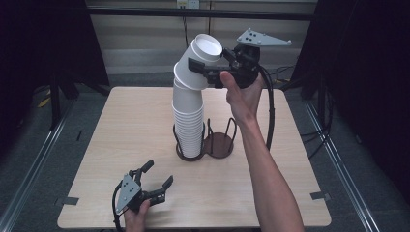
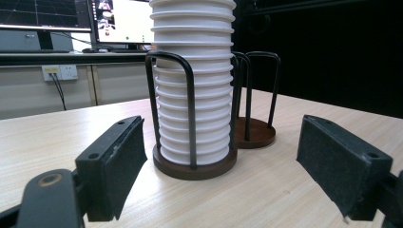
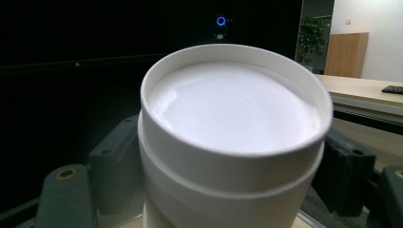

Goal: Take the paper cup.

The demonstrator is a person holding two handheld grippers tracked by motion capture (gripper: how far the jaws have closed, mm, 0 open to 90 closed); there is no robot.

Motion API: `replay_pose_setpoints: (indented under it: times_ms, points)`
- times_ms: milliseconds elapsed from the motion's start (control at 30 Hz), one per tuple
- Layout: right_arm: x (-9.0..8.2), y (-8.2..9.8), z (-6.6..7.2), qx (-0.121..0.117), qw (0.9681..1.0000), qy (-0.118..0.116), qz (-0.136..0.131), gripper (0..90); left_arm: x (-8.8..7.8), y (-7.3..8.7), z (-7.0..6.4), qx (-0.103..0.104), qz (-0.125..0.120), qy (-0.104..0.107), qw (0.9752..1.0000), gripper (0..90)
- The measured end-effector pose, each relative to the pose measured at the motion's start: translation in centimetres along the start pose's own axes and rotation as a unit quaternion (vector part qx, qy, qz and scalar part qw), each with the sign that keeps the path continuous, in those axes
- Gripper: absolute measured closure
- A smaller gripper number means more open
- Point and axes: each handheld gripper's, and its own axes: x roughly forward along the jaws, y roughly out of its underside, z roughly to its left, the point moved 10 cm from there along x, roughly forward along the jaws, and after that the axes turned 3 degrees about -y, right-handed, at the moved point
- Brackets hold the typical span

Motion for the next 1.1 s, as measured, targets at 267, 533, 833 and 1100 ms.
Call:
replay_pose_setpoints:
  times_ms: [267, 533, 833, 1100]
  points:
    - [-1.2, -0.1, 0.0, 0.003, 1.0, 0.003, -0.004, 21.2, 0.0, 0.0, 0.0, 0.0, 0.0, 0.001, 1.0, 16.3]
    - [-2.4, -0.2, -0.1, 0.001, 1.0, 0.008, -0.004, 21.3, 0.0, 0.0, 0.0, 0.0, 0.0, 0.001, 1.0, 16.0]
    - [-4.1, 0.4, -0.6, 0.014, 0.9998, 0.009, -0.008, 21.3, 0.0, 0.0, 0.0, -0.002, 0.0, 0.0, 1.0, 16.0]
    - [-5.3, 1.3, -0.7, 0.019, 0.9997, 0.013, -0.006, 21.3, 0.0, 0.0, 0.0, -0.002, 0.001, -0.001, 1.0, 16.0]
